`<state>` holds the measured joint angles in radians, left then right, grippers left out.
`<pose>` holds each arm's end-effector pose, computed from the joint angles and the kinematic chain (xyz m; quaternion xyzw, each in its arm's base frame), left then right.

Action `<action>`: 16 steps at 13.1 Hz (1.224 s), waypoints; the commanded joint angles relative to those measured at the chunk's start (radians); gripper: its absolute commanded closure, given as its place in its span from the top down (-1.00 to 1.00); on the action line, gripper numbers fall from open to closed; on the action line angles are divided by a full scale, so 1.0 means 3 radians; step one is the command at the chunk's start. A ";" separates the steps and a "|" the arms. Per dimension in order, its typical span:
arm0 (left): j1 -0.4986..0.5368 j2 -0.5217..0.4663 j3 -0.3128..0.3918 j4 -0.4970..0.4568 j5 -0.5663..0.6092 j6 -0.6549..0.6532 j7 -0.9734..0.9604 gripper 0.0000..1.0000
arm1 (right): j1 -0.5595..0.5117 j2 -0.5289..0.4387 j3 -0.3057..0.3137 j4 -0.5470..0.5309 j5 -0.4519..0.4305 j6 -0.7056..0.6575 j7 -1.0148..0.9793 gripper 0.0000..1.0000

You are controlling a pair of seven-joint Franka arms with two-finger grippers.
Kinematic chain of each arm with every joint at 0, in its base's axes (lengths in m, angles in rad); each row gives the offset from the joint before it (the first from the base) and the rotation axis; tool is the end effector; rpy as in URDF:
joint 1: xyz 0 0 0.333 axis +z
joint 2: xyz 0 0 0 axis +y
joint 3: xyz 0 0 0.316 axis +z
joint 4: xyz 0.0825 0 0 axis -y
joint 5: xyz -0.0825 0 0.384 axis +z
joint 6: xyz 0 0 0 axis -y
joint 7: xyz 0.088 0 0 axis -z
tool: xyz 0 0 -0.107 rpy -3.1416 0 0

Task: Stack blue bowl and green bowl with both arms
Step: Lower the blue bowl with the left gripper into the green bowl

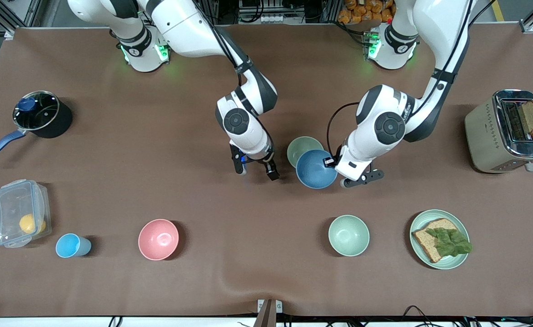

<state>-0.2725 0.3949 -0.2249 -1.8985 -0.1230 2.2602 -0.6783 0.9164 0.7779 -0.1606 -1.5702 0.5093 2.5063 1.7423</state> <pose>0.5514 -0.2947 0.2972 0.9864 0.1371 -0.0607 0.0676 0.5113 0.5017 0.2031 -0.7828 0.6056 0.0797 0.1189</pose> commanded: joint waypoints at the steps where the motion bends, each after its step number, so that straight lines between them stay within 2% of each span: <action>1: 0.0003 -0.0115 -0.0099 -0.0150 -0.0101 0.0059 -0.0132 -1.00 | 0.0034 0.0061 0.0004 0.0054 0.0087 0.0062 0.0088 1.00; 7: -0.0017 -0.0150 -0.0140 -0.0466 -0.0101 0.0288 -0.0147 -1.00 | 0.0049 0.0066 0.0004 0.0064 0.0087 0.0067 0.0088 1.00; 16: -0.0027 -0.0314 -0.0237 -0.0723 -0.0071 0.0396 -0.0183 -1.00 | 0.0039 0.0076 0.0004 0.0070 0.0087 0.0062 0.0098 1.00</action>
<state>-0.2739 0.3363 -0.2966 -2.0696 -0.1231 2.3392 -0.7140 0.9206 0.7889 -0.1546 -1.5658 0.5165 2.5173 1.7559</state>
